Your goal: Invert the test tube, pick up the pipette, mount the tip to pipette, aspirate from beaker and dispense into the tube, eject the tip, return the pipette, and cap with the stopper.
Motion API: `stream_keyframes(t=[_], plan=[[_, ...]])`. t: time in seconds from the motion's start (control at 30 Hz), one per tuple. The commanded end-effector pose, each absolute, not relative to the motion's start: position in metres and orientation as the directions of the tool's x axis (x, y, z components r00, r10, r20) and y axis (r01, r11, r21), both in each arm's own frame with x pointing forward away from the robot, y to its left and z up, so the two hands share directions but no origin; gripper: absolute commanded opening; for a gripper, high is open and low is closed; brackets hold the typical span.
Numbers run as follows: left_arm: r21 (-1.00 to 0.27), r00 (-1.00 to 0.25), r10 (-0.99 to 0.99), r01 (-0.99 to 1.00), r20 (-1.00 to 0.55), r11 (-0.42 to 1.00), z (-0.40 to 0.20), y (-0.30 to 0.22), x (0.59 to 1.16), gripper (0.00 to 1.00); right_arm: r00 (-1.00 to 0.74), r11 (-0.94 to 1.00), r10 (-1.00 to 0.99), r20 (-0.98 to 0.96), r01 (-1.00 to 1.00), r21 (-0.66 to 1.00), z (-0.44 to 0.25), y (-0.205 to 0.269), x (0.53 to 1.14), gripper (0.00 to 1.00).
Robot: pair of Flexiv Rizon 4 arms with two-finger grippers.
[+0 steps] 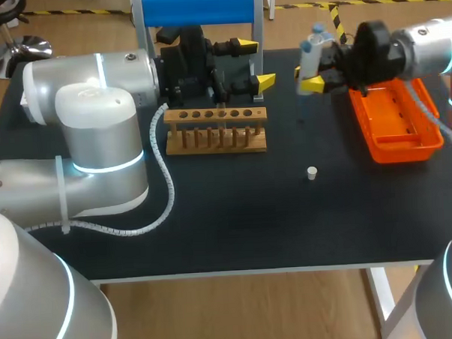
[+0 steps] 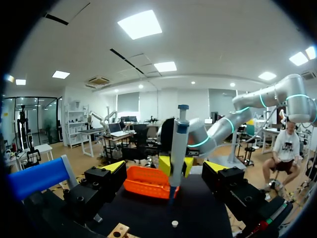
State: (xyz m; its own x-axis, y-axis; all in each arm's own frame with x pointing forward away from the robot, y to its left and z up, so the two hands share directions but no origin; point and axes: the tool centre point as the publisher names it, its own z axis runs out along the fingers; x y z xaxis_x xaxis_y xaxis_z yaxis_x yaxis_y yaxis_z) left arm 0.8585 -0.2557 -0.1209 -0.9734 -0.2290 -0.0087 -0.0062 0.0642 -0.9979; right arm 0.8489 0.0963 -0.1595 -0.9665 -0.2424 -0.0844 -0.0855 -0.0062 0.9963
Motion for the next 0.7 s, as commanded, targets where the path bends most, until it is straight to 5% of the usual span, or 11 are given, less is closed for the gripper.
stream_keyframes(t=[0.03, 0.7], plan=[[-0.998, -0.972, -0.234, -0.004, -0.010, 0.060, -0.122, -0.257, 0.858, 1.00, -0.966, -0.009, -0.244, -0.080, -0.081, 0.997, -0.161, 0.116, 0.851, 0.00], [-0.998, -0.972, -0.234, -0.004, -0.010, 0.060, -0.122, -0.257, 0.858, 1.00, -0.972, -0.014, -0.221, -0.081, -0.080, 0.997, -0.159, 0.154, 0.857, 0.00]])
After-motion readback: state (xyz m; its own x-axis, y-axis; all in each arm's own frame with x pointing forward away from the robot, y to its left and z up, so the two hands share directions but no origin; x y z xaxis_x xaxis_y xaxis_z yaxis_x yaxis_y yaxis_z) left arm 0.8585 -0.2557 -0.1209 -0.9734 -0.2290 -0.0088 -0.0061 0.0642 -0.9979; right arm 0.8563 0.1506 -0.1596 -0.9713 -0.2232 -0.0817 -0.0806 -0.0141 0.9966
